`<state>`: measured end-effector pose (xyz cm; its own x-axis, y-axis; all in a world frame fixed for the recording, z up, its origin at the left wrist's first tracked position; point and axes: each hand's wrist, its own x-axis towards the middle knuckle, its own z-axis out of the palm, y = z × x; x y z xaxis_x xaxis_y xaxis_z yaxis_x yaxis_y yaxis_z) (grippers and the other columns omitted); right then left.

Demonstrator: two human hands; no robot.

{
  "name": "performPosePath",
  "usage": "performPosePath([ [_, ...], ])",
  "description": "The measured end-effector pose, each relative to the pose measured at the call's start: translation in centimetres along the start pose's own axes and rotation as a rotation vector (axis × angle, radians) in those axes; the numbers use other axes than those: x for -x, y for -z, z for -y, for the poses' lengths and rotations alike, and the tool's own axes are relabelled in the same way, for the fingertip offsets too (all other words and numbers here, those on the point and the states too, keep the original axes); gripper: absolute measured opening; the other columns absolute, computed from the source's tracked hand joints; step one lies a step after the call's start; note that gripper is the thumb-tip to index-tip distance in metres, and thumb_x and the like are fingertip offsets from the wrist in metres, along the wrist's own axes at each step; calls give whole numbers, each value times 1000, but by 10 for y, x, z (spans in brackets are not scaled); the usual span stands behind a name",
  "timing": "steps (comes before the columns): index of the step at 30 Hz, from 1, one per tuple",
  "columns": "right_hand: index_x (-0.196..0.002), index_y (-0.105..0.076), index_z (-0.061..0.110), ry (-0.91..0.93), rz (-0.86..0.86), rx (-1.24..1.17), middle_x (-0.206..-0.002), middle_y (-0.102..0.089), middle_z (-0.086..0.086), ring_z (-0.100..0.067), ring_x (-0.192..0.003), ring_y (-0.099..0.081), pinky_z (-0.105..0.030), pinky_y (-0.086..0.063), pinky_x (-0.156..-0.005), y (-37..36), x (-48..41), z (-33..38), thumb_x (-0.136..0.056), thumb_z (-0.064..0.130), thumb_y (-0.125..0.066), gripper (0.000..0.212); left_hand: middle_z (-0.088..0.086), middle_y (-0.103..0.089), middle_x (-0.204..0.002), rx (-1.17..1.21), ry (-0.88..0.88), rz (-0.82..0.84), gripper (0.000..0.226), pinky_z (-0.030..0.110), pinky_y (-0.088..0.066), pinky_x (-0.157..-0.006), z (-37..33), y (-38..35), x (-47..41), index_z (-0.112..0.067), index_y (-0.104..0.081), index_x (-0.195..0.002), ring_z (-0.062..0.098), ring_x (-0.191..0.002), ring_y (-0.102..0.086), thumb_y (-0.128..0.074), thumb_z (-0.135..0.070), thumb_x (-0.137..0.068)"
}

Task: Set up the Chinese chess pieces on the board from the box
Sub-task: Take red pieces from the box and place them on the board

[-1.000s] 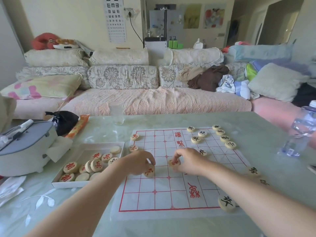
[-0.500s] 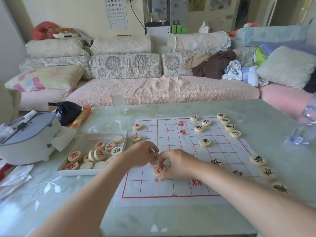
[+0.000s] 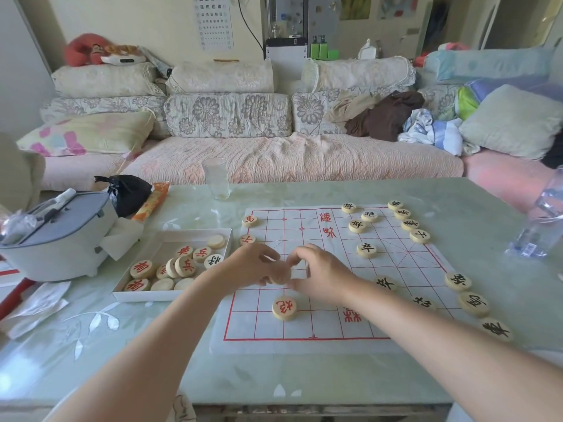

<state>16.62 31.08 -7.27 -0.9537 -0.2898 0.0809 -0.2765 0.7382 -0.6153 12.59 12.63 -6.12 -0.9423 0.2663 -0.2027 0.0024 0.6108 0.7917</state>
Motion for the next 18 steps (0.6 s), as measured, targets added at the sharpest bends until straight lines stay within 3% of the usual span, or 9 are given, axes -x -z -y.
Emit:
performPosePath([
  [2, -102, -59, 35, 5, 8, -39, -105, -53, 20, 12, -74, -47, -11, -31, -64, 1, 2, 0, -78, 33, -81, 33, 6, -73, -92, 143, 17, 38, 32, 21, -56, -63, -5, -3, 5, -11, -60, -111, 15, -76, -70, -72, -27, -86],
  [7, -90, -60, 39, 17, -37, -70, -87, -56, 22, 14, -69, -51, -8, -36, -60, 9, 7, -2, -77, 33, -83, 27, 9, -74, -97, 290, 39, 72, 37, 25, -58, -71, -10, -10, 13, -9, -61, -109, 17, -81, -70, -75, -31, -83],
  [10, -92, -63, 36, -26, -77, -8, -97, -64, 21, 8, -82, -56, -17, -43, -72, 19, 5, -12, -78, 41, -79, 22, -5, -66, -105, -42, -59, 4, 30, 32, -58, -75, -8, -12, 15, -22, -60, -113, 17, -91, -66, -70, -30, -86],
  [13, -97, -63, 33, -129, -93, 77, -110, -63, 19, -5, -102, -57, -27, -45, -84, 33, 6, -26, -80, 41, -78, 24, -12, -52, -113, -384, -158, 83, 39, 29, -52, -83, -1, -10, 19, -37, -57, -116, 12, -99, -58, -74, -37, -80],
  [16, -97, -63, 34, -157, -21, 108, -110, -61, 19, -7, -106, -56, -26, -44, -86, 34, 8, -32, -79, 33, -79, 24, -14, -50, -114, -476, -125, 211, 43, 25, -48, -83, 2, -12, 26, -41, -57, -115, 10, -103, -55, -75, -45, -75],
  [18, -95, -65, 36, -141, 39, 106, -111, -61, 20, -5, -107, -56, -23, -44, -86, 28, 8, -30, -78, 40, -79, 23, -14, -51, -113, -511, -107, 259, 45, 26, -51, -76, 4, -14, 29, -40, -58, -115, 12, -99, -57, -76, -43, -74],
])
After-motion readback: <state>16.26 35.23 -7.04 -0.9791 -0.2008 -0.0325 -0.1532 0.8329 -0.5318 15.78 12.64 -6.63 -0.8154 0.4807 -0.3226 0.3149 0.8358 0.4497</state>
